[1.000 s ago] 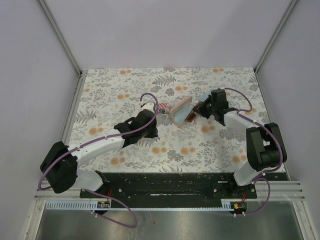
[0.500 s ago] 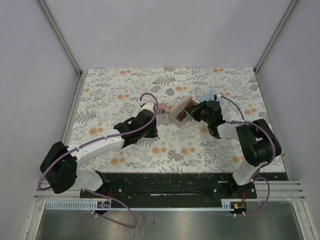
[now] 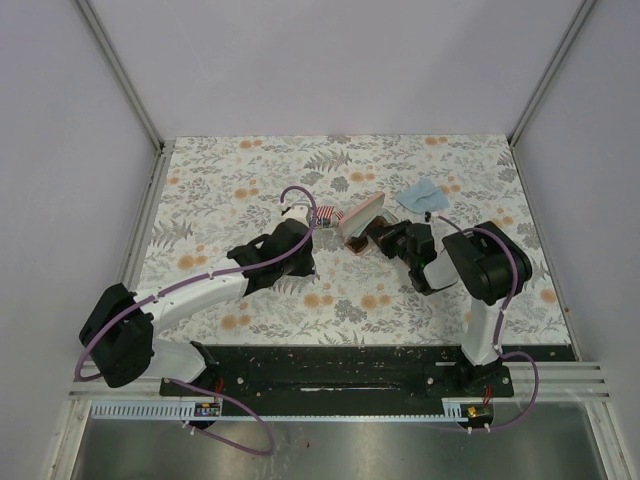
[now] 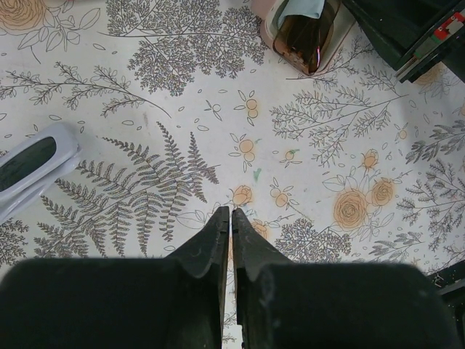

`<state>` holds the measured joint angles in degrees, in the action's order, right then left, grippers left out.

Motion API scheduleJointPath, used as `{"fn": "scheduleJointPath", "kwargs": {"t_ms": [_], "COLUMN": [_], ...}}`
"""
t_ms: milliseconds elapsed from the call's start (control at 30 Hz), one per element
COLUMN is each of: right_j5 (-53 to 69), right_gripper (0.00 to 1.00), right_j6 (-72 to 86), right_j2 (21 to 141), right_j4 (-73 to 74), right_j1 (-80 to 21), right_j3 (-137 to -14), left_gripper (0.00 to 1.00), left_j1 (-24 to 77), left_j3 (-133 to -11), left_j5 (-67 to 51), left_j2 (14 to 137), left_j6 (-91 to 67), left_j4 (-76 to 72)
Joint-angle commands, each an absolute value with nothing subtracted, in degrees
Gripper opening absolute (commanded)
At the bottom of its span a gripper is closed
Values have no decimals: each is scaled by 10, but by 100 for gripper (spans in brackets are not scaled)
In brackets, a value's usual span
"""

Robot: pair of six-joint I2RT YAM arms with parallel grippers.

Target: Organize the sunglasses

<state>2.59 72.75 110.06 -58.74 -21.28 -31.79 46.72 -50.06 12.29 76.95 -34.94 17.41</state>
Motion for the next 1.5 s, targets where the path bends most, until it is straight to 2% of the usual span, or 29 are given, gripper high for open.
{"fn": "scheduleJointPath", "kwargs": {"t_ms": [0,167,333,800,1033,1167,1333,1467], "right_j5": [4,-21,-25,-25,14,38,52,64], "right_gripper": [7,2,2,0,0,0,0,0], "right_j6": [729,697,664,675,712,722,722,709], "right_j2": [1115,1071,1056,1104,1103,1091,1058,1016], "right_j4": [-652,-591,-547,-570,-571,-543,-534,-492], "right_j1": [-216,-216,-215,-215,-216,-215,-215,-215], "right_j3": [-305,-309,-334,-340,-309,-292,-265,-257], "left_gripper": [9,9,9,9,10,14,30,36], "left_j1": [465,464,465,459,429,399,378,371], "left_j3": [-525,-528,-535,-539,-612,-680,-768,-830], "left_j5": [132,131,129,140,111,69,26,-15], "left_j2": [755,759,765,758,827,874,953,1018], "left_j6": [-341,-341,-340,-332,-304,-285,-269,-260], "left_j4": [165,164,168,184,188,178,178,181]}}
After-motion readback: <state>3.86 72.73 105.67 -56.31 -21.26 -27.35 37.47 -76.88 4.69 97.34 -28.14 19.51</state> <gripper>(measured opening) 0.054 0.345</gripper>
